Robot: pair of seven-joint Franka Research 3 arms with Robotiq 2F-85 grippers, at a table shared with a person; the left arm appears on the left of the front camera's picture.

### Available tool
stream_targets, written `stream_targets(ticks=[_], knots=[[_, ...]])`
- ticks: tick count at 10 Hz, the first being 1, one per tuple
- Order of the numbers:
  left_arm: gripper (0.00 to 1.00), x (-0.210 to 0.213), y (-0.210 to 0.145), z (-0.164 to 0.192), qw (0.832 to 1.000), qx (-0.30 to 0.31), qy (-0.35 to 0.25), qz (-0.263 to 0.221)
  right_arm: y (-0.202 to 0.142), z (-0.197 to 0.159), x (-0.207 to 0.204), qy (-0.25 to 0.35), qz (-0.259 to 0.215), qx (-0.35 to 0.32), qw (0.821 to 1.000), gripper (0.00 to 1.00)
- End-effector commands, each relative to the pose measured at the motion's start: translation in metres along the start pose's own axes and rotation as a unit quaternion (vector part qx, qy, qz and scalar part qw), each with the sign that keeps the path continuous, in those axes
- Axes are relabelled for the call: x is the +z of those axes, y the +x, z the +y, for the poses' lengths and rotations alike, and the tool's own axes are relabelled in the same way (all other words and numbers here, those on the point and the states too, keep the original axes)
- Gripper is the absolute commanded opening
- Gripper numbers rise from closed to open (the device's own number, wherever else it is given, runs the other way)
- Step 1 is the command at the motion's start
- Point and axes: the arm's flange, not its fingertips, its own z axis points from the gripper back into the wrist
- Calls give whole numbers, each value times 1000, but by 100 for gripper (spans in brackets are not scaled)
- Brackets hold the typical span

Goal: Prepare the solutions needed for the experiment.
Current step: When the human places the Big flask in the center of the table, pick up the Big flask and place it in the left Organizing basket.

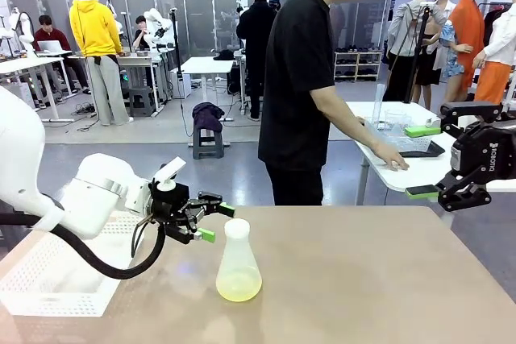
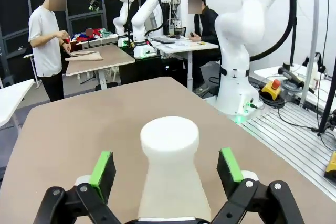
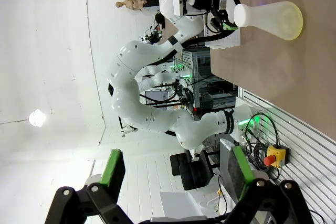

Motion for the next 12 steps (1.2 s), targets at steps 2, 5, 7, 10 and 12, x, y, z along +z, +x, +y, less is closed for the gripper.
stream_targets(ticks=[2,5,7,10,12], knots=[[100,-4,-7,17,998,43,-24,-29,1,1,0,6,1,4,1000,100],[100,-17,-15,14,996,53,-69,-17,1,1,0,6,1,4,1000,100],[100,-26,-21,11,993,58,-102,-13,1,1,0,6,1,4,1000,100],[100,-37,-28,11,991,56,-120,-24,1,1,0,6,1,4,1000,100],[100,-40,-33,19,992,56,-112,-27,1,1,0,6,1,4,1000,100]])
